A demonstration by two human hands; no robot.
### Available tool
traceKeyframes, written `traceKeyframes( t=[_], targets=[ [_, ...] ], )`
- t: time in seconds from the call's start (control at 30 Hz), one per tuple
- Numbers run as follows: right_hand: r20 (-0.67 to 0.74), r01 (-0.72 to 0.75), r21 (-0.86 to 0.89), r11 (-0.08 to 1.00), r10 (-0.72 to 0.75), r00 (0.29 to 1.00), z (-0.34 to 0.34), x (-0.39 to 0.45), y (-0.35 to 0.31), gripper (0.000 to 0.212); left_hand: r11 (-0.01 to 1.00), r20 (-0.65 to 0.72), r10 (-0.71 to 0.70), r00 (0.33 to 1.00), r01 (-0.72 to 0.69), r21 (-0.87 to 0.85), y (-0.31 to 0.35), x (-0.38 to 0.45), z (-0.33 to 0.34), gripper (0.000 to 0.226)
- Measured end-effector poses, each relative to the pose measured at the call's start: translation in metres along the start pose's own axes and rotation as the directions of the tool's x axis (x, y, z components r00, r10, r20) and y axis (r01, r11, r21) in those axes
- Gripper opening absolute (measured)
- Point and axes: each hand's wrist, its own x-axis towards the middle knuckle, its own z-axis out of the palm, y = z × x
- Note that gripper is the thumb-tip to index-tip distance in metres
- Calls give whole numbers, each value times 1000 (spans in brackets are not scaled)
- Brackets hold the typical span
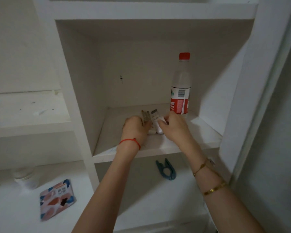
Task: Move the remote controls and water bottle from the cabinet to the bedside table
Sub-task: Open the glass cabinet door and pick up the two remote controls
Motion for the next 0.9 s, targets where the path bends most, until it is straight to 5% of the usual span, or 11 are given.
traceKeyframes(
  t=[0.07, 0.2, 0.33, 0.9],
  targets=[
    [-14, -24, 131, 991, 26, 1000, -2, -2, -4, 17, 995, -53, 29, 998, -34, -97, 3, -3, -1, 34],
    [-11, -124, 365, 923, 137, 990, -3, -9, 1, 31, 984, -139, 3, 990, -28, -178, 6, -12, -5, 42],
    [-32, -104, 560, 822, 146, 989, -9, -21, 4, 28, 949, -220, 8, 975, -77, -307, 1, -27, -11, 22],
    [8, -86, 735, 673, 118, 993, -29, -129, 0, 28, 816, -229, 25, 973, -152, -558, -19, -148, -25, 31]
  ],
)
